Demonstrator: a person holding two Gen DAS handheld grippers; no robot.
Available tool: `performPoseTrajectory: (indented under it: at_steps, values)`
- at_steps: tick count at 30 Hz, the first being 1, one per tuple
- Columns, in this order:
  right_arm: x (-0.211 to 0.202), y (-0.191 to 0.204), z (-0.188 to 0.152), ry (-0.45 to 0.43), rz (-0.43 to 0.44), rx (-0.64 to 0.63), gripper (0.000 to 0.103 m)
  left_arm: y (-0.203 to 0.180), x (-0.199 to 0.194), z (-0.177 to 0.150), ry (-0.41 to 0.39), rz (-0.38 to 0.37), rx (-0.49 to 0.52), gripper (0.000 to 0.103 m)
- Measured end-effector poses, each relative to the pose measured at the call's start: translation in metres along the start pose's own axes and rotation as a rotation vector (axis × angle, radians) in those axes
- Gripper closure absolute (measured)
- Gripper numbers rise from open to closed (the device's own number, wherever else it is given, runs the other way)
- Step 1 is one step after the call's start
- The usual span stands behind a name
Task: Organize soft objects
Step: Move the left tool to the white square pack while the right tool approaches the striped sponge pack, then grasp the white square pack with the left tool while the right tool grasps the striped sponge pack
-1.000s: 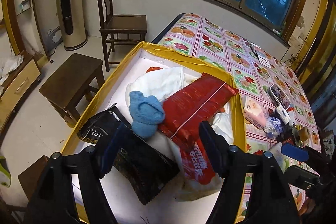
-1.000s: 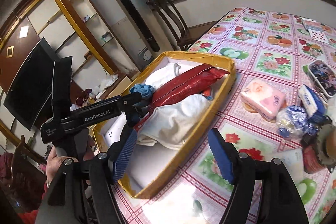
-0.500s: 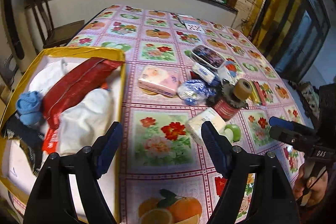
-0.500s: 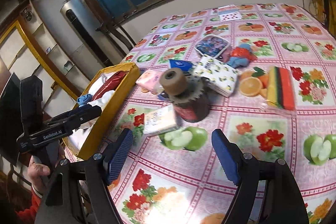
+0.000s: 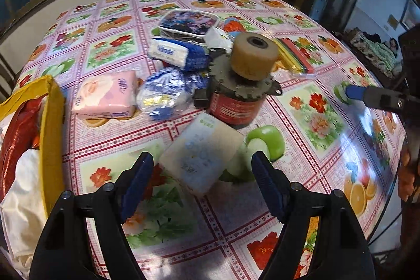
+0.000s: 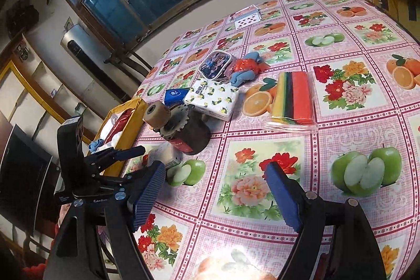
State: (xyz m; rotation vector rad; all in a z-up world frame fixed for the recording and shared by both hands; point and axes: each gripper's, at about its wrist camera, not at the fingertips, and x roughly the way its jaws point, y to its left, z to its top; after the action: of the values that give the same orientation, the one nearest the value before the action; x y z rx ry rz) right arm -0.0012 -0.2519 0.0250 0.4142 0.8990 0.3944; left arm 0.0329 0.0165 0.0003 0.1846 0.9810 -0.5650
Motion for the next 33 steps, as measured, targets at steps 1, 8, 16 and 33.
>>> performPoseTrajectory:
  at_steps: [1,8,16,33]
  values:
    - [0.002,-0.002,0.0,0.002,0.0,0.005,0.022,-0.004,0.003,0.0,0.013,-0.018,0.024,0.026]
    - [0.011,-0.005,0.003,0.009,-0.006,0.005,0.022,-0.004,0.014,0.01,0.028,-0.009,0.046,0.026]
    - [0.008,-0.025,0.006,0.011,-0.038,0.052,0.02,0.006,0.02,0.016,0.021,0.038,0.042,0.026]
    - [0.029,-0.044,0.045,0.012,-0.271,-0.009,0.018,-0.004,0.032,0.012,0.058,0.039,0.021,0.025]
